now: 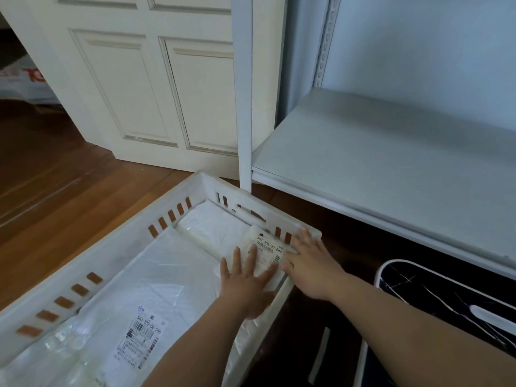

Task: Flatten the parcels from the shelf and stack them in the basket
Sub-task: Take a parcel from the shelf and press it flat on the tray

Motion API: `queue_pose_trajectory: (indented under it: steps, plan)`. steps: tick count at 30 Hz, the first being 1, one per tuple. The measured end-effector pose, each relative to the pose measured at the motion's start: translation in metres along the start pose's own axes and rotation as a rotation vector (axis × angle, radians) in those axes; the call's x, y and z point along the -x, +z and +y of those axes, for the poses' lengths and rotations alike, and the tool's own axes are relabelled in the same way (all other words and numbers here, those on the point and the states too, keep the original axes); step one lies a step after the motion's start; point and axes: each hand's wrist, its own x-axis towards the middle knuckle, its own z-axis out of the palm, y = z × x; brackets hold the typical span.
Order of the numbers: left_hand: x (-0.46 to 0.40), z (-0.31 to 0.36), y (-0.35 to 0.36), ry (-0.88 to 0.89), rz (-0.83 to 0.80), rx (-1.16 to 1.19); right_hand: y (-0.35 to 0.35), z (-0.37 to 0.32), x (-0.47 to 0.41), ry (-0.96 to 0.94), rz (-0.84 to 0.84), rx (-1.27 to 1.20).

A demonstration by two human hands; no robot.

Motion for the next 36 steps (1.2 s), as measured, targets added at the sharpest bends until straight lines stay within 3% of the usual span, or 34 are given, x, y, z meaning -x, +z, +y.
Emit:
queue_pose_trajectory:
  steps: [3,7,10,14,17,19,22,23,25,28,30,32,34,36]
  plan:
    - [-0.005,0.003,0.007,0.008,-0.083,-0.041,0.0,0.0,0.001,0.0,-0.013,-0.025]
    - [-0.02,0.006,-0.007,-0.169,0.228,0.226,0.001,0.002,-0.003,0.0,-0.013,-0.079]
    - [-0.032,0.004,-0.02,-0.388,0.253,0.424,0.0,0.002,-0.003,-0.007,-0.022,-0.08]
    - [-0.035,-0.005,-0.038,-0.47,0.283,0.959,-0.005,0.002,0.002,0.0,-0.043,-0.12]
    - [-0.03,-0.027,-0.041,-0.657,0.373,1.337,-0.006,0.001,0.003,-0.002,-0.042,-0.14]
    - [-0.024,-0.042,-0.037,-0.797,0.349,1.502,-0.006,0.001,0.002,0.0,-0.046,-0.126]
    - [-0.01,-0.04,-0.032,-0.867,0.097,1.718,-0.007,0.001,0.0,-0.006,-0.058,-0.094]
    - [-0.004,-0.035,-0.032,-0.814,0.009,1.705,-0.007,0.001,0.0,-0.001,-0.065,-0.11]
    - [0.002,-0.025,-0.032,-0.682,-0.071,1.441,-0.008,0.0,0.0,0.008,-0.072,-0.149]
    - [0.003,-0.02,-0.034,-0.544,0.03,0.447,-0.01,-0.001,0.001,0.017,-0.087,-0.177]
    - [0.004,-0.016,-0.041,-0.436,0.229,0.047,-0.01,0.0,0.001,0.02,-0.093,-0.173]
    - [-0.004,-0.011,-0.03,-0.224,0.376,-0.043,-0.011,0.0,0.002,0.009,-0.097,-0.139]
    - [-0.009,-0.006,-0.014,-0.012,0.259,-0.068,-0.012,-0.001,0.003,-0.006,-0.099,-0.11]
    - [-0.017,-0.004,0.001,0.04,0.109,-0.104,-0.015,0.0,0.003,-0.01,-0.115,-0.103]
